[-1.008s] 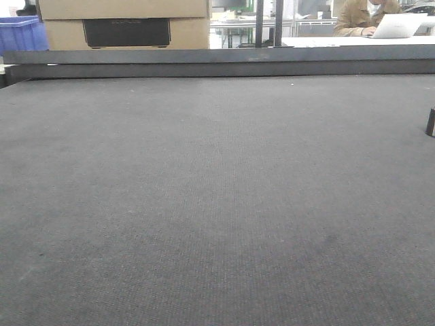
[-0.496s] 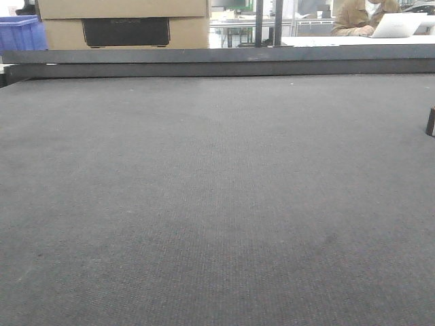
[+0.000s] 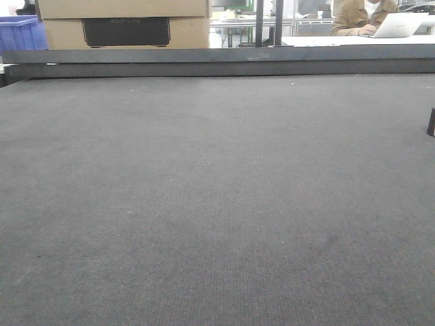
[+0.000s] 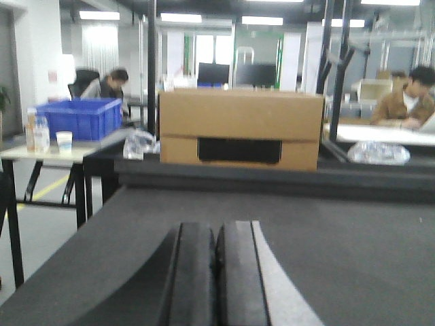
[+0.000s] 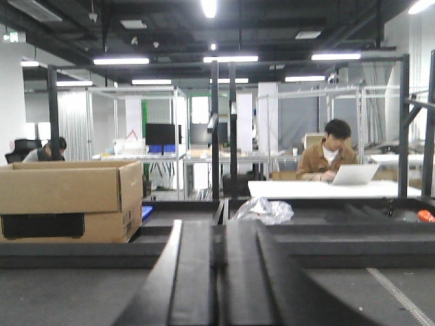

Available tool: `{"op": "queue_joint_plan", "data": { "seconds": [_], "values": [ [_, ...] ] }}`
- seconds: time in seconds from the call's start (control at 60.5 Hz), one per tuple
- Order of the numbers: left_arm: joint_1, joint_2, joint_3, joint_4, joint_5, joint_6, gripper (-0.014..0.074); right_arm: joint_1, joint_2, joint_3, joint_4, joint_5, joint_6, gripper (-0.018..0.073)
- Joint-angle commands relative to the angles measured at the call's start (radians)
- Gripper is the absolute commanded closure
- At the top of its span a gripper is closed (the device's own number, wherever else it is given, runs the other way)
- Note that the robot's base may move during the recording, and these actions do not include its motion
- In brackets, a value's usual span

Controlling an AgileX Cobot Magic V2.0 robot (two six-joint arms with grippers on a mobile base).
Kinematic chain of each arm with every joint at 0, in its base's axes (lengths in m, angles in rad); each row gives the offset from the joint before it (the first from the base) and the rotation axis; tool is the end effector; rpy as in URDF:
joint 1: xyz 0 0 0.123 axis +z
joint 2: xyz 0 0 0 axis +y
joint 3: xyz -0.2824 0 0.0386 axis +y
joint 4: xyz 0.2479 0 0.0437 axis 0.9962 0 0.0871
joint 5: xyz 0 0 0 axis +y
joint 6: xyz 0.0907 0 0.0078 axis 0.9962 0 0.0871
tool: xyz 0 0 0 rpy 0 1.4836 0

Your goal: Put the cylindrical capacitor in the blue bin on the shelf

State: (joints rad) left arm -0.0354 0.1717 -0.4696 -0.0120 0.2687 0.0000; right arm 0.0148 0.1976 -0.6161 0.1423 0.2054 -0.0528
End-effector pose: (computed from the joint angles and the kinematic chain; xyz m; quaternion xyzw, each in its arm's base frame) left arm 0.0429 -0.0018 0.3343 0.0091 0.6647 -0.0186 0.7468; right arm 0.0263 0.0030 0.3839 0.0096 0.5925 0.0494 0.8040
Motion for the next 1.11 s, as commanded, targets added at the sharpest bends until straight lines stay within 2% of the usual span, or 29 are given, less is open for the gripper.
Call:
{"op": "queue_joint_plan", "data": {
  "seconds": [0.0,0.033,0.116,0.182,0.281,0.397,0.611,0.81,0.958,1.091],
  "values": [
    [0.002,0.067,-0.059,-0.003,0.058,0.0,0.0552,0.004,0.095,-0.049,-0.001,0.022,0.002,0.0354],
    [0.002,0.092,-0.071,-0.003,0.058,0.0,0.0492,0.004,0.133,-0.058,-0.001,0.02,0.002,0.0252],
    [0.002,0.137,-0.083,-0.003,0.058,0.0,0.035,0.004,0.215,-0.063,-0.001,0.007,0.002,0.0078],
    [0.002,0.166,-0.083,-0.009,0.058,0.0,0.0243,0.004,0.283,-0.063,-0.002,0.0,0.002,-0.001],
    [-0.004,0.186,-0.083,-0.011,0.058,0.0,0.0097,0.004,0.389,-0.061,-0.002,-0.017,0.002,-0.0009],
    [-0.021,0.186,-0.083,-0.011,0.056,0.0,-0.0016,0.004,0.523,-0.059,-0.024,-0.091,0.002,-0.0009],
    [-0.023,0.186,-0.083,-0.011,0.056,0.0,-0.0013,-0.008,0.808,-0.042,-0.041,-0.283,0.002,-0.0009],
    [-0.023,0.186,-0.083,-0.011,0.056,0.0,-0.0013,-0.085,1.061,-0.037,-0.041,-0.44,0.002,-0.0009],
    [-0.023,0.186,-0.083,-0.007,0.05,0.0,-0.0013,-0.12,1.233,-0.037,-0.043,-0.669,0.002,-0.0009],
    [-0.021,0.186,-0.083,-0.004,0.047,0.0,-0.0013,-0.12,1.393,-0.037,-0.091,-0.899,0.002,-0.0009]
  ]
}}
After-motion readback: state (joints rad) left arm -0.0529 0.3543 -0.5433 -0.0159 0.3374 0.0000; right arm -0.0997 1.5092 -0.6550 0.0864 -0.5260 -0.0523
